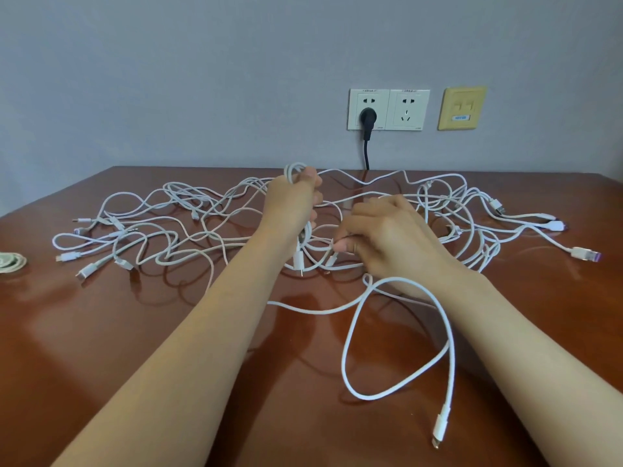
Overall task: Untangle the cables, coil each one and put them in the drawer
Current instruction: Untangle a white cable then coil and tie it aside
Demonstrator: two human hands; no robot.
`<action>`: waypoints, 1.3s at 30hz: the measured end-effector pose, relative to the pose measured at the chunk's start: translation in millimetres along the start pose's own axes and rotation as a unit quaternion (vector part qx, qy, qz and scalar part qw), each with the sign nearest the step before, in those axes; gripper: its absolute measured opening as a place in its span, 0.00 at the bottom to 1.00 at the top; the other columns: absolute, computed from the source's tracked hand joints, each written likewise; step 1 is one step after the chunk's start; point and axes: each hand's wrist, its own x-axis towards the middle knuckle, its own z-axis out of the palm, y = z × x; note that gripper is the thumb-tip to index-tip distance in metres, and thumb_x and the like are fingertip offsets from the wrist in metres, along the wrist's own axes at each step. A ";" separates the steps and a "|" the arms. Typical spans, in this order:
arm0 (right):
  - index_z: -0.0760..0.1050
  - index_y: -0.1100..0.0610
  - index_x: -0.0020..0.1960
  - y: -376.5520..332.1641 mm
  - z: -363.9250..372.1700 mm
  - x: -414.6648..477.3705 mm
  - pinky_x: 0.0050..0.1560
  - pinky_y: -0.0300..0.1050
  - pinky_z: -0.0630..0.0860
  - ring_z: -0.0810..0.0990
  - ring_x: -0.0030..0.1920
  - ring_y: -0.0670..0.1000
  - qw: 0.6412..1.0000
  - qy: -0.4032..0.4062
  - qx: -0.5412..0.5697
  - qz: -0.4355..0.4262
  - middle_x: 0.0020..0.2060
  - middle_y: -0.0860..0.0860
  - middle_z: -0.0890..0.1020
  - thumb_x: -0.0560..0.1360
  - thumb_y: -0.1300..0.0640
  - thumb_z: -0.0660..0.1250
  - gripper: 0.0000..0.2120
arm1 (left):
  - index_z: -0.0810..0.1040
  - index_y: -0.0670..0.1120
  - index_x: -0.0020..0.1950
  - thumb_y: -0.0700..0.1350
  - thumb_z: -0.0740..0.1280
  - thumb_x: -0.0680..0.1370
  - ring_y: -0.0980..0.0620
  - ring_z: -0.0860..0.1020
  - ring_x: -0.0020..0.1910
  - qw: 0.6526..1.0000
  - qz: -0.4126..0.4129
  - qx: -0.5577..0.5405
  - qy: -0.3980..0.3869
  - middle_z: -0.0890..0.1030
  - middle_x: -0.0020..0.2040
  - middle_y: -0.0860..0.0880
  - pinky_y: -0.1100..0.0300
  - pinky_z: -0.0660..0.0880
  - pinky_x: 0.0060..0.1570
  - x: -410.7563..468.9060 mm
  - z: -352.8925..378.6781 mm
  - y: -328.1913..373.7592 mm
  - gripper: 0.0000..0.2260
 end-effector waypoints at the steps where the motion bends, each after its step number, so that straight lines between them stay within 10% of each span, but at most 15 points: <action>1: 0.79 0.54 0.36 1.0 1.0 0.6 0.43 0.46 0.66 0.75 0.36 0.49 1.000 0.009 0.026 0.008 0.30 0.42 0.73 0.69 0.56 0.67 0.04 | 0.71 0.48 0.37 0.48 0.57 0.81 0.59 0.62 0.15 1.000 0.008 0.017 0.000 0.67 0.17 0.57 0.67 0.59 0.20 0.6 0.2 -0.9 0.14; 11: 0.82 0.55 0.40 -2.5 4.1 2.4 0.42 0.40 0.70 0.75 0.40 0.45 0.983 0.044 0.163 0.076 0.35 0.39 0.76 0.70 0.56 0.68 0.05 | 0.72 0.50 0.37 0.61 0.50 0.79 0.61 0.72 0.21 0.972 0.081 0.210 -0.067 0.74 0.29 0.53 0.66 0.67 0.29 -9.7 3.6 1.2 0.21; 16: 0.69 0.52 0.44 -7.6 -0.8 0.4 0.40 0.44 0.68 0.74 0.36 0.46 0.980 0.008 0.169 0.103 0.32 0.40 0.78 0.69 0.61 0.72 0.13 | 0.68 0.47 0.30 0.57 0.51 0.81 0.44 0.75 0.35 0.949 0.115 0.282 -0.084 0.75 0.31 0.44 0.54 0.68 0.38 -10.9 7.5 -4.0 0.24; 19: 0.61 0.52 0.46 -8.2 -5.8 0.3 0.36 0.40 0.66 0.74 0.35 0.53 0.986 -0.024 0.113 0.118 0.30 0.43 0.79 0.67 0.59 0.72 0.20 | 0.67 0.42 0.35 0.48 0.51 0.82 0.37 0.78 0.47 0.929 0.102 0.341 -0.097 0.79 0.41 0.35 0.51 0.72 0.45 -8.5 11.4 -12.2 0.18; 27: 0.61 0.57 0.42 -3.3 -0.4 -1.3 0.31 0.39 0.61 0.66 0.19 0.55 0.988 0.091 -0.115 0.056 0.23 0.41 0.58 0.59 0.48 0.63 0.18 | 0.72 0.42 0.44 0.53 0.48 0.82 0.50 0.76 0.33 0.863 0.171 0.457 -0.132 0.81 0.37 0.43 0.56 0.68 0.36 -14.4 15.9 -15.2 0.19; 39: 0.57 0.54 0.47 -3.9 -11.9 0.7 0.34 0.49 0.66 0.68 0.31 0.51 0.971 -0.033 0.183 0.148 0.32 0.55 0.73 0.69 0.71 0.61 0.17 | 0.71 0.44 0.43 0.49 0.52 0.80 0.41 0.75 0.47 0.847 0.228 0.475 -0.071 0.79 0.46 0.42 0.54 0.67 0.41 -12.2 10.6 -11.1 0.13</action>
